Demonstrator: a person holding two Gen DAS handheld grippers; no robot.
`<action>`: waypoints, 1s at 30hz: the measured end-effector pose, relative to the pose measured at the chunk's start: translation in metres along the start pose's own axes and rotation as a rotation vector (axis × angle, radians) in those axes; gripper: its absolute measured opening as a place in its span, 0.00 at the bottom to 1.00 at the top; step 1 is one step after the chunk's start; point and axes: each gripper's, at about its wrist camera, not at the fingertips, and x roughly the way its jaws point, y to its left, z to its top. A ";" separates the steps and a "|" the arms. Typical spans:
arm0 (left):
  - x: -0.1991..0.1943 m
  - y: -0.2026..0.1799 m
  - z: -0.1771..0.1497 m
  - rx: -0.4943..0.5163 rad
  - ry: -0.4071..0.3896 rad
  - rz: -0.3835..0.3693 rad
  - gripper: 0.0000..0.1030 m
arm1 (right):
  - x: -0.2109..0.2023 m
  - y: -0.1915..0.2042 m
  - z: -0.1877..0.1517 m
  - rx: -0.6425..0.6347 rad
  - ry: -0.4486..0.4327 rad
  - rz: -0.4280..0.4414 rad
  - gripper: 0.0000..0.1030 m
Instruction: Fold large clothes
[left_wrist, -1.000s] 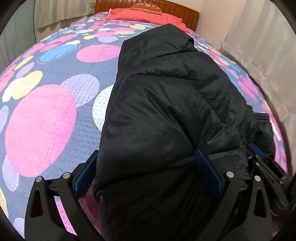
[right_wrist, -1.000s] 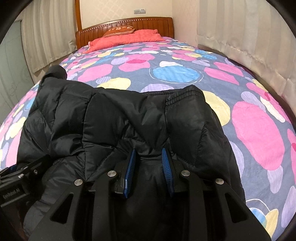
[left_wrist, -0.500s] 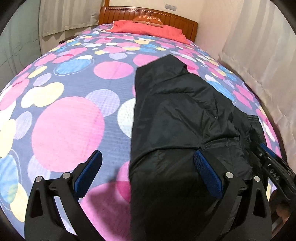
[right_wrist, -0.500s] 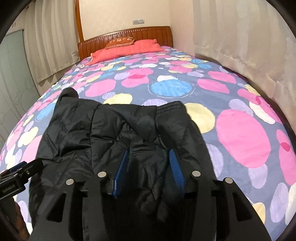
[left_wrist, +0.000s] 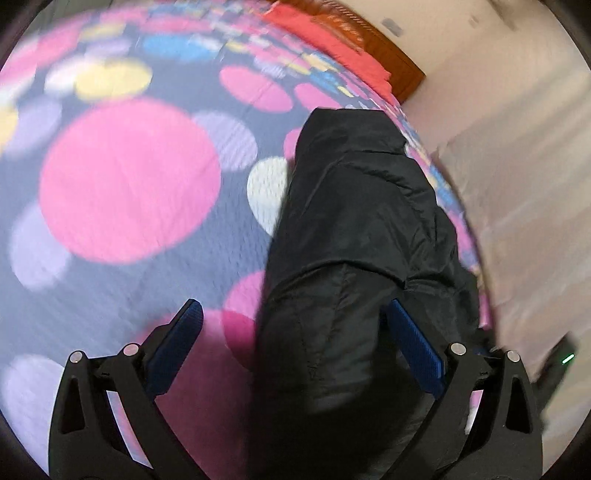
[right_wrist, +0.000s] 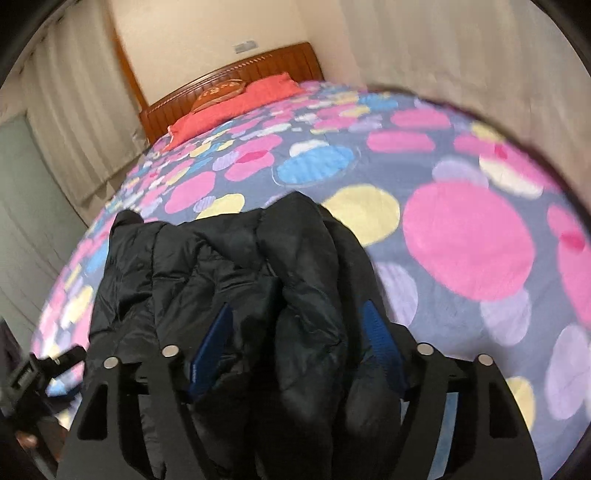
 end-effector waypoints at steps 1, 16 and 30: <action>0.003 0.003 -0.002 -0.033 0.012 -0.022 0.96 | 0.006 -0.008 0.000 0.033 0.018 0.012 0.72; 0.043 0.008 -0.008 -0.113 0.098 -0.198 0.98 | 0.051 -0.044 -0.027 0.260 0.130 0.221 0.76; 0.023 0.005 -0.007 -0.069 0.102 -0.284 0.68 | 0.026 -0.008 -0.040 0.233 0.073 0.310 0.28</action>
